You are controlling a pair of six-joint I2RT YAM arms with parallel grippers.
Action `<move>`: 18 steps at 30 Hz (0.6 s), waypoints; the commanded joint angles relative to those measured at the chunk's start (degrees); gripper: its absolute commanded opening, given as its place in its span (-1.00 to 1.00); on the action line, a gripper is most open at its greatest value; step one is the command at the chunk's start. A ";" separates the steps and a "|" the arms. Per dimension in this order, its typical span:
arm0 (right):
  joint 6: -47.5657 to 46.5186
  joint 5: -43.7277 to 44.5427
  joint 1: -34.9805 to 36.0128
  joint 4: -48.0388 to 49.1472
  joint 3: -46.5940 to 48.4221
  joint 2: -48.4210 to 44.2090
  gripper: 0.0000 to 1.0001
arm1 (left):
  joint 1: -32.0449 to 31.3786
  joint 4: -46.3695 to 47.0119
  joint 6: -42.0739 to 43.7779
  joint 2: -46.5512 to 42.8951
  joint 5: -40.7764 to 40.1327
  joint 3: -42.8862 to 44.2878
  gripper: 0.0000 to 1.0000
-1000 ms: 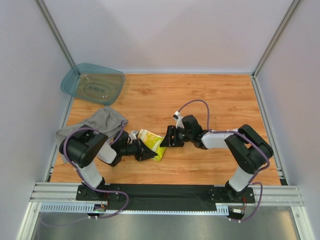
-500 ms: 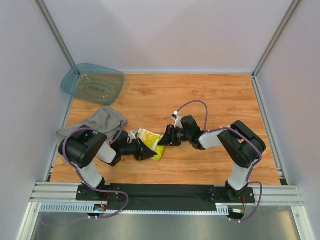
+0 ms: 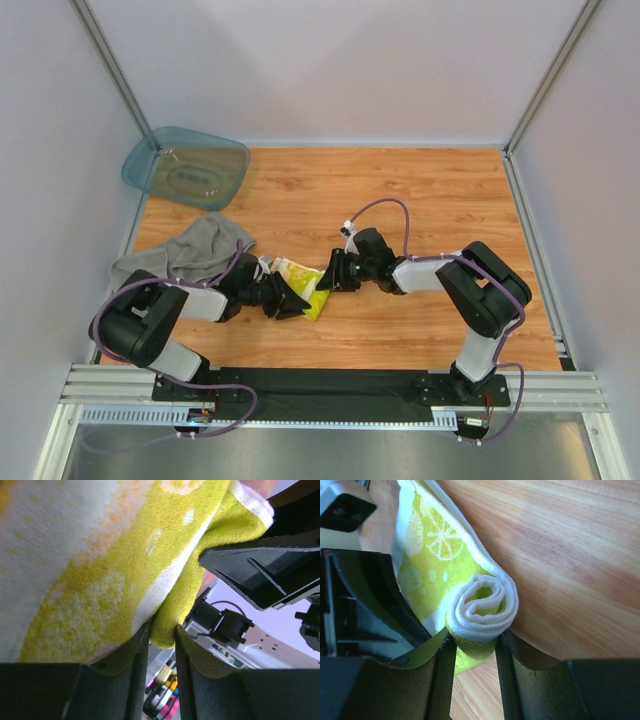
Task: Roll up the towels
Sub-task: Roll the towel
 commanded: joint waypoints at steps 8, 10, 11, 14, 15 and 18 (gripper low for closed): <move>-5.61 14.65 3.37 -25.22 5.15 -2.15 -0.27 | -1.86 -41.13 21.23 -12.83 -18.03 12.43 -0.30; -6.05 15.88 4.86 -28.91 6.56 -2.59 -0.26 | -4.84 -49.46 23.35 -16.26 -26.97 15.26 -0.30; -6.40 16.41 5.39 -30.41 7.44 -2.67 -0.26 | -5.90 -51.60 24.67 -17.23 -29.81 17.97 -0.31; -7.63 17.73 7.67 -36.12 11.30 -2.24 -0.25 | -12.56 -55.31 29.77 -21.01 -38.17 21.84 -0.31; -7.98 17.91 8.12 -38.22 13.05 -1.97 -0.25 | -14.07 -55.66 32.30 -22.50 -39.23 22.56 -0.31; -8.34 19.13 9.87 -42.01 15.44 -1.01 -0.24 | -18.73 -55.84 34.87 -24.26 -44.25 24.14 -0.31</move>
